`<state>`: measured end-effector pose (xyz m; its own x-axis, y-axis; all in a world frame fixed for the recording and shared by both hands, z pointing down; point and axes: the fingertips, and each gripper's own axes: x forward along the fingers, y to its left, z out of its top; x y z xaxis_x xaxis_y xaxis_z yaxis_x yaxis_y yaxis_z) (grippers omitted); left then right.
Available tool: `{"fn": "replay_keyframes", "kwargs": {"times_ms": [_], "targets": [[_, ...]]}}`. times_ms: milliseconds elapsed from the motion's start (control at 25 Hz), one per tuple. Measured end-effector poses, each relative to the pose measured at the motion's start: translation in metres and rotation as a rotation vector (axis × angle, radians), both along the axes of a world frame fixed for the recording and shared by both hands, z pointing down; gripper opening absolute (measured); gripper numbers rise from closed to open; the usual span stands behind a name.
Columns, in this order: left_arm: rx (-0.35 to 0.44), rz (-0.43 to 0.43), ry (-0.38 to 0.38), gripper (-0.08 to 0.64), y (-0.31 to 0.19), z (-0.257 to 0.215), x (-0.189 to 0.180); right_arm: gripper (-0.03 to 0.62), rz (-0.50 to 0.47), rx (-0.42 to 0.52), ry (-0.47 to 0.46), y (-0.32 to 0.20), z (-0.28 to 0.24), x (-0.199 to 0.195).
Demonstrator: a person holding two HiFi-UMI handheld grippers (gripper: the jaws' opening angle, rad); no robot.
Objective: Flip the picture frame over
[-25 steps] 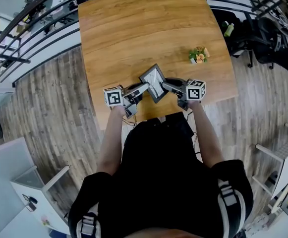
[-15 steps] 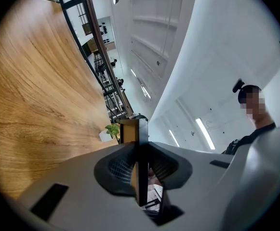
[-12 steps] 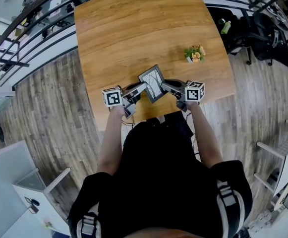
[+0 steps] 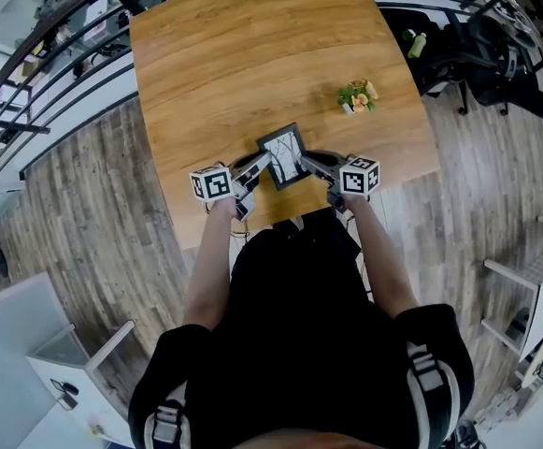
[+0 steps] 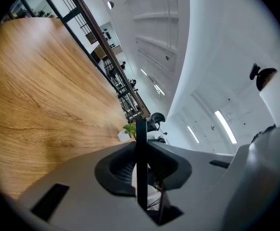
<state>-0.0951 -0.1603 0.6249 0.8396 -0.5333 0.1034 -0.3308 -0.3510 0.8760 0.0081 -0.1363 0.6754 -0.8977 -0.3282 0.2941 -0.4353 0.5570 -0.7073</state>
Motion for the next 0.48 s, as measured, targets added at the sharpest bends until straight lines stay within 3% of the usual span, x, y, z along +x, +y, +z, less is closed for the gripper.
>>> {"fn": "replay_keyframes", "kwargs": {"times_ms": [240,480], "targets": [[-0.014,-0.054,-0.084,0.086,-0.01,0.01,-0.001,0.092,0.04,0.029,0.083,-0.003,0.007,0.004],[-0.025,-0.063,-0.1,0.087,-0.014,0.022,0.004,0.092,0.065,0.006,0.107,-0.005,0.018,0.005]]}}
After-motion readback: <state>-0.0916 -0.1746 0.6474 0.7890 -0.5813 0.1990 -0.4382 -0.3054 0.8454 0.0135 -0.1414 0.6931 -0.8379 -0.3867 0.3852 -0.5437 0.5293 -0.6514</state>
